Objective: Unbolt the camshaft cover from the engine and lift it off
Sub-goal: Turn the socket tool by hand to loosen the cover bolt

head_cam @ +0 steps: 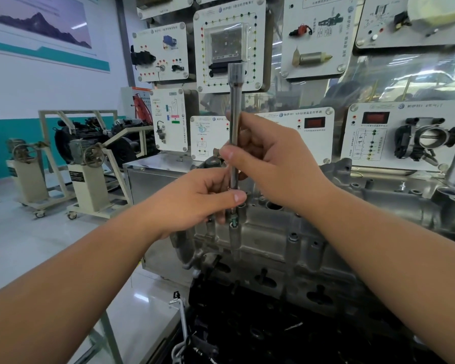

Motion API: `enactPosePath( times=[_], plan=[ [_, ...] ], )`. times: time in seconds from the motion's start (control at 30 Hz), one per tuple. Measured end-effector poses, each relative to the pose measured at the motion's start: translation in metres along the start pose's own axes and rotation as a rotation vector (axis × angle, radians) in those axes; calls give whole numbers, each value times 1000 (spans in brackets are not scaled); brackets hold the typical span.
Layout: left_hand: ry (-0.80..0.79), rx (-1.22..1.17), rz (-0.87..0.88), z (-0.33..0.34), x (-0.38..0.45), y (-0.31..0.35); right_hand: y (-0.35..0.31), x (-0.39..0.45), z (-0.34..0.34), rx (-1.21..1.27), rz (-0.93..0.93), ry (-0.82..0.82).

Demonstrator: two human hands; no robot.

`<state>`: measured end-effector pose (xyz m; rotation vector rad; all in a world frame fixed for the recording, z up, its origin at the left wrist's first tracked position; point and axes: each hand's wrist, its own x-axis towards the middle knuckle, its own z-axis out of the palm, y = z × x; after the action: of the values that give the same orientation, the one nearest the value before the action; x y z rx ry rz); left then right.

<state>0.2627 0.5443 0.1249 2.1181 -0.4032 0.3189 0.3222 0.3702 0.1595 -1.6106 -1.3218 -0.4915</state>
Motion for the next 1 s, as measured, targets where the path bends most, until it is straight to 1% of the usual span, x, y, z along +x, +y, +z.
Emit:
enactPosePath(
  times=[0.07,0.17,0.37,0.43,0.5,0.63,0.73,0.9,1.0],
  plan=[
    [2,-14,-11,0,0,1,1,1,0,-7,-2,-24],
    [-10,-13,-35,-2,-2,0,-1,0,1,110,23,-62],
    [-4,38,-3,-3,0,-2,-3,-2,2,89,1,-23],
    [11,26,3,-1,1,-3,-3,-1,1,24,1,0],
    [13,-7,1,0,0,-1,-4,0,1,-2,1,-12],
    [-12,-6,-12,-2,-2,2,-5,-2,0,89,36,-46],
    [-11,-5,-6,-3,-2,1,-5,-2,1,95,29,-57],
    [15,-35,54,3,0,2,-4,-1,2,72,10,-14],
    [-15,-7,29,2,0,0,-3,-1,3,75,-9,-3]
  ],
)
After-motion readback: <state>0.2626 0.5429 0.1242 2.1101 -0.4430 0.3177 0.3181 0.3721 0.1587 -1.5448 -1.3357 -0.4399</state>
